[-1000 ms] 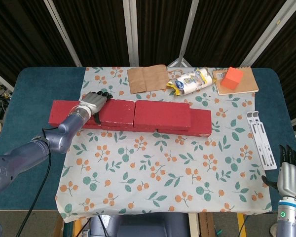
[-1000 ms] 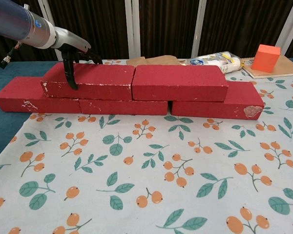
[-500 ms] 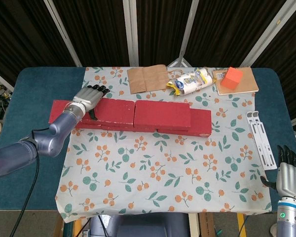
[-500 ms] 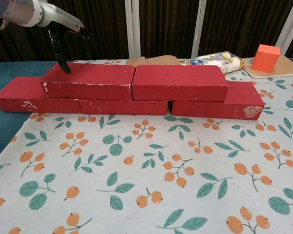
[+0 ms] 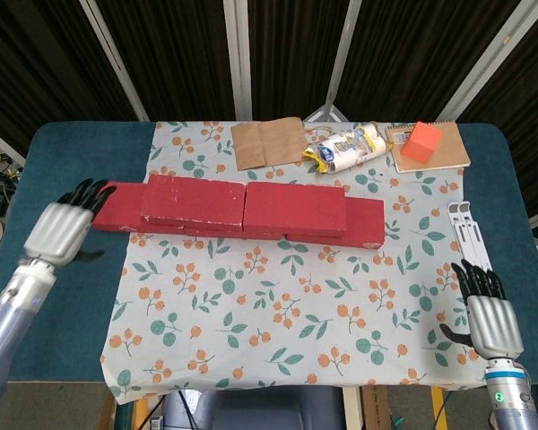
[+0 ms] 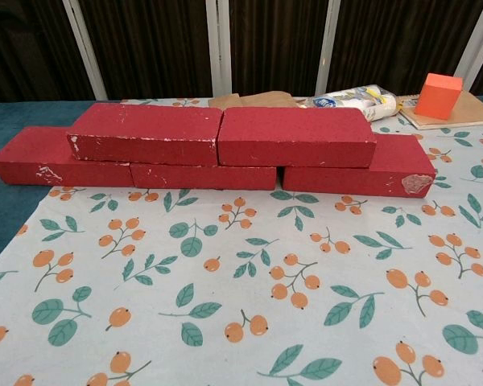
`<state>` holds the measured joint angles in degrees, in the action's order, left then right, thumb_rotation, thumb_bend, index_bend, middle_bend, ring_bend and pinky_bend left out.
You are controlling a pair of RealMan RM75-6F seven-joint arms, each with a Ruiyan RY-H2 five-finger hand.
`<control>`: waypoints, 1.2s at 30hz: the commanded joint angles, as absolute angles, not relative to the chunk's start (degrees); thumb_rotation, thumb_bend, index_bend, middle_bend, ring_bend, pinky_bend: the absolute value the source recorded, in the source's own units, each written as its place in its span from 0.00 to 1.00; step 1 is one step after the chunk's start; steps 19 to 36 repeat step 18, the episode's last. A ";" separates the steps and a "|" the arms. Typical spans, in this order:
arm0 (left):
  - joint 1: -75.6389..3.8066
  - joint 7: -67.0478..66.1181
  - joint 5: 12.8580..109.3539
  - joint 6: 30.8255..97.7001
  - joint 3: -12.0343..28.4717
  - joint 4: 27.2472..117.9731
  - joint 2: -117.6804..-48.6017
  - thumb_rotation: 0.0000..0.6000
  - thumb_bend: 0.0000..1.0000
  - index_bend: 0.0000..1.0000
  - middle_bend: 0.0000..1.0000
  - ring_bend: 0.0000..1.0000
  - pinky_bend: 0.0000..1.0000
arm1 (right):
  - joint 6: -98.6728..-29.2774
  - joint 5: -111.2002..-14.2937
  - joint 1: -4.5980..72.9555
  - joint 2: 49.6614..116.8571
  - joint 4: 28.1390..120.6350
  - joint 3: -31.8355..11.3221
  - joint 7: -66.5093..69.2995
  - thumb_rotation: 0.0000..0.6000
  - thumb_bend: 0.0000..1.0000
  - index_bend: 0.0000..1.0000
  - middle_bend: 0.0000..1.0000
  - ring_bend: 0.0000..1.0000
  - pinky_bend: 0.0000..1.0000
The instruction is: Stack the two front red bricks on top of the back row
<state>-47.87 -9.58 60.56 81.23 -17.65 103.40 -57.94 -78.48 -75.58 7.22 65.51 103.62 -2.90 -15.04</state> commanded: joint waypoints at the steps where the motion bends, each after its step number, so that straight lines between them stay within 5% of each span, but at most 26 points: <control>1: -34.33 -6.81 71.30 91.92 -20.78 102.43 -59.00 1.00 0.00 0.08 0.03 0.01 0.21 | -78.83 -77.11 7.10 65.65 103.08 -2.12 -14.74 1.00 0.21 0.00 0.00 0.02 0.00; 14: -20.60 -7.59 76.10 95.03 -18.54 95.33 -66.45 1.00 0.00 0.09 0.03 0.00 0.17 | -79.99 -83.21 7.06 64.98 100.78 -1.16 -10.84 1.00 0.21 0.00 0.00 0.00 0.00; 36: -19.28 -6.98 77.08 93.35 -17.30 93.84 -67.48 1.00 0.00 0.09 0.03 0.00 0.17 | -80.92 -85.34 7.02 65.36 99.42 -0.99 -9.84 1.00 0.21 0.00 0.00 0.00 0.00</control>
